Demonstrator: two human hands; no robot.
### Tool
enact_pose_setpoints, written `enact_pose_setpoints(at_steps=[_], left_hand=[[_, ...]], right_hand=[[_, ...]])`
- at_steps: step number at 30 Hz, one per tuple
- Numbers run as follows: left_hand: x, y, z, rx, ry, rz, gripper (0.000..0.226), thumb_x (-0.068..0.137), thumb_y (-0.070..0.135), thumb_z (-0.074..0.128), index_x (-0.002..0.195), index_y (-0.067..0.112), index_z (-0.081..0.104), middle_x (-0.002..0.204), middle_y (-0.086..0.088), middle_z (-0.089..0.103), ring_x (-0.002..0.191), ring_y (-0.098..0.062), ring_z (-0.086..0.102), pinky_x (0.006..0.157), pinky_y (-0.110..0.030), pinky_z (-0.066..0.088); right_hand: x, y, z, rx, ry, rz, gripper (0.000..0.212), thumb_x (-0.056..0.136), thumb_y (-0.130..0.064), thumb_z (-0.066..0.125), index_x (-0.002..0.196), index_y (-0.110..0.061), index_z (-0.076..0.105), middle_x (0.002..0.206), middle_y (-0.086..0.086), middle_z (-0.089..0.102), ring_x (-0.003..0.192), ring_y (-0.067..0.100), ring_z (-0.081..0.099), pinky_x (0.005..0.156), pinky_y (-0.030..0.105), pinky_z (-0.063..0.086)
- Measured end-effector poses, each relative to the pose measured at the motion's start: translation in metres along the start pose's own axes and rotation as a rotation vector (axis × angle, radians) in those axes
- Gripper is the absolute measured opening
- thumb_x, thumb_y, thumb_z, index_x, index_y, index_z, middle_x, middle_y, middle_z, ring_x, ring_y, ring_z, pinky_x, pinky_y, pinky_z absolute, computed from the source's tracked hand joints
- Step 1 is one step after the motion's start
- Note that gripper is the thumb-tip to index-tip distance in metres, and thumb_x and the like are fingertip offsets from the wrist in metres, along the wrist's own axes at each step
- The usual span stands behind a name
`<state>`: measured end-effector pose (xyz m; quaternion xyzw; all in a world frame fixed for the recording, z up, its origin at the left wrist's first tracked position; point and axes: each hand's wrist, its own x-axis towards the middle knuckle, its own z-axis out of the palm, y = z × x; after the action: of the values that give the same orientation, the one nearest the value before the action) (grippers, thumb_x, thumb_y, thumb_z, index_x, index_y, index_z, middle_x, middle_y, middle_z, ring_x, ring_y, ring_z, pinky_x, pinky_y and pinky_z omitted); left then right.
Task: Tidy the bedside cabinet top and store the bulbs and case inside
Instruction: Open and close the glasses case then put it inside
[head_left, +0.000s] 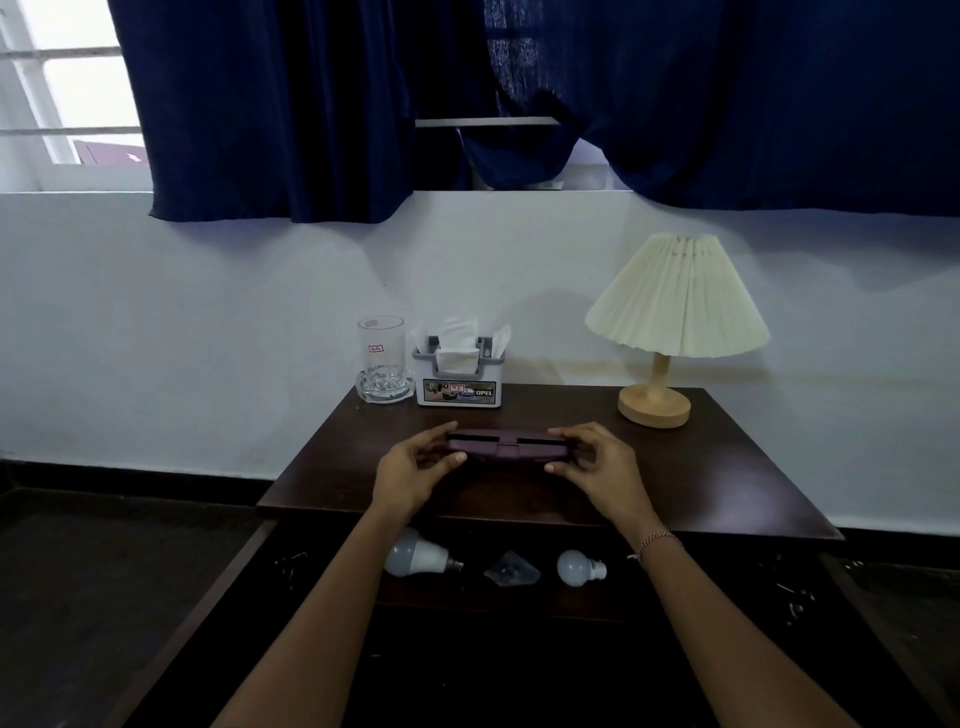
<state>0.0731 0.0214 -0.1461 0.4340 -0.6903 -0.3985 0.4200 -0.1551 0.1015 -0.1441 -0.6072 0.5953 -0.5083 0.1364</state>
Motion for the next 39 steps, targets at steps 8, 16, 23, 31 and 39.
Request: enact_pose_setpoints(at_steps=[8,16,23,31,39], left_hand=[[-0.001,-0.001,-0.002,-0.12,0.019,-0.019,0.043,0.073,0.008,0.076,0.113,0.018,0.068,0.109,-0.009,0.071,0.104,-0.016,0.065,0.101,-0.033,0.047],[-0.001,-0.001,0.0,-0.164,0.013,-0.008,0.041,0.073,0.004,0.075,0.113,0.01,0.067,0.108,-0.012,0.071,0.099,-0.015,0.065,0.097,-0.027,0.048],[0.0,-0.002,0.001,-0.187,0.029,-0.018,0.037,0.073,0.005,0.075,0.109,0.012,0.069,0.109,-0.013,0.07,0.106,-0.021,0.065,0.101,-0.031,0.046],[0.0,-0.003,0.002,-0.211,0.012,0.013,0.037,0.072,0.009,0.076,0.108,0.011,0.069,0.102,-0.012,0.071,0.092,-0.013,0.066,0.081,-0.011,0.052],[-0.029,0.006,0.003,-0.218,0.11,0.153,0.038,0.069,0.002,0.077,0.105,0.014,0.069,0.1,-0.011,0.071,0.081,-0.001,0.068,0.079,-0.009,0.052]], right_hand=[[-0.001,0.001,0.0,0.082,-0.018,0.045,0.046,0.071,-0.003,0.076,0.114,-0.012,0.065,0.114,0.002,0.064,0.105,0.009,0.06,0.09,0.009,0.047],[-0.002,0.0,0.0,0.05,0.006,0.029,0.043,0.07,-0.004,0.076,0.111,-0.011,0.066,0.108,0.0,0.064,0.099,0.007,0.061,0.086,0.004,0.046],[-0.001,0.001,0.0,0.025,0.022,0.022,0.039,0.07,-0.006,0.077,0.107,-0.013,0.068,0.108,0.002,0.066,0.1,0.01,0.061,0.087,0.009,0.047],[0.0,0.002,0.001,-0.064,-0.055,-0.011,0.037,0.072,-0.011,0.077,0.106,-0.018,0.065,0.112,0.001,0.065,0.102,0.011,0.056,0.088,0.019,0.045],[-0.027,-0.018,-0.001,-0.049,0.128,-0.163,0.042,0.07,-0.008,0.077,0.109,-0.016,0.066,0.107,-0.006,0.064,0.105,0.009,0.057,0.097,0.027,0.048]])
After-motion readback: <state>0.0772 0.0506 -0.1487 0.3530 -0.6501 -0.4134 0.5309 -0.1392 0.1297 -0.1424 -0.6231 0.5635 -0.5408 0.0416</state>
